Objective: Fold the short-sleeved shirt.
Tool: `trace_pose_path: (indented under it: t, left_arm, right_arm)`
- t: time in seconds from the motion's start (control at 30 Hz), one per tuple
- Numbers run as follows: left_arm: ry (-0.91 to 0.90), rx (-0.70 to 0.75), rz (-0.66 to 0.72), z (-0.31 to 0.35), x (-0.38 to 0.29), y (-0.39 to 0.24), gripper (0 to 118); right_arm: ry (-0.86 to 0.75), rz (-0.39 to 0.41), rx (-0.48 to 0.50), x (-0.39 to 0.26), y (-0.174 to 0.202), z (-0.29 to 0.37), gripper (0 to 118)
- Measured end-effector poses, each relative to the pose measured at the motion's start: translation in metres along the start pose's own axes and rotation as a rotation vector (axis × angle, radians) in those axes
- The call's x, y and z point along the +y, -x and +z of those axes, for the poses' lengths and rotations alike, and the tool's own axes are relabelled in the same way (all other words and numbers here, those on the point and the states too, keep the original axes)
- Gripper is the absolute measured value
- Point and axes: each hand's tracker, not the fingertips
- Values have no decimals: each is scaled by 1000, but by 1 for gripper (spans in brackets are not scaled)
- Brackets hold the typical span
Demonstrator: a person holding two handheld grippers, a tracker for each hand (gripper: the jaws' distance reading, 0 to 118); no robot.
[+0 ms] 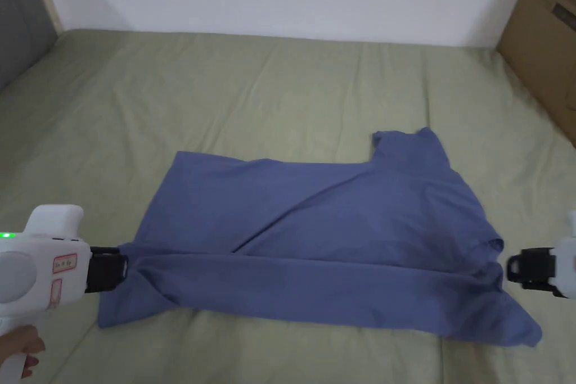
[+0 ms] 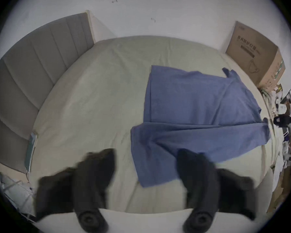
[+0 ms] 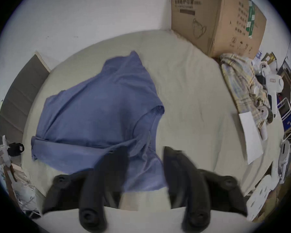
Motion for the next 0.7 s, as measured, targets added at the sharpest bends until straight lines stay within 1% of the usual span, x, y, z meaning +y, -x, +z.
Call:
trace_pose_path:
  t: [0.03, 0.07, 0.13, 0.23, 0.27, 0.3, 0.33, 0.37, 0.4, 0.43, 0.47, 0.53, 0.57, 0.6, 0.63, 0.67, 0.7]
  left_arm:
    - [1, -3, 4, 3, -9, 2, 16]
    - [7, 1, 4, 5, -17, 2, 6]
    - [12, 3, 10, 1, -32, 3, 0]
    - [70, -30, 47, -12, -46, 6, 0]
    - [65, -26, 51, -16, -47, 4, 0]
    - [58, -24, 53, -20, -47, 4, 7]
    - [52, -17, 56, -24, -45, 6, 40]
    - [54, 1, 67, -31, -40, 8, 79]
    - [69, 5, 77, -39, -37, 11, 79]
    - [88, 5, 97, -47, -35, 15, 87]
    - [64, -5, 125, -52, -33, 19, 94]
    - [109, -9, 187, -68, -31, 24, 93]
    - [137, -8, 192, -73, -32, 23, 93]
    - [135, -14, 184, -79, -34, 23, 90]
    - [143, 2, 173, -83, -37, 19, 81]
    - [126, 35, 121, -82, -38, 15, 77]
    - [118, 30, 106, -76, -38, 11, 74]
  right_arm:
    - [-6, -16, -2, -5, 1, 6, 7]
    - [-7, -27, 19, -9, 2, 9, 2]
    - [5, -24, 89, -22, 6, 9, 1]
    - [40, -8, 69, -39, 15, -3, 1]
    - [58, -2, 60, -44, 18, -7, 1]
    - [68, -1, 61, -48, 20, -10, 1]
    - [78, -3, 68, -51, 21, -15, 1]
    - [84, -6, 73, -55, 22, -17, 1]
    - [87, -6, 73, -57, 23, -19, 1]
    - [91, -5, 72, -58, 23, -20, 1]
    - [93, -2, 69, -59, 23, -21, 1]
    - [98, -9, 62, -60, 20, -22, 1]
    - [101, -17, 63, -60, 17, -23, 1]
    - [102, -27, 60, -60, 14, -24, 1]
    - [104, -39, 55, -61, 11, -24, 1]
    - [104, -47, 52, -63, 9, -24, 1]
    - [103, -57, 45, -64, 7, -24, 1]
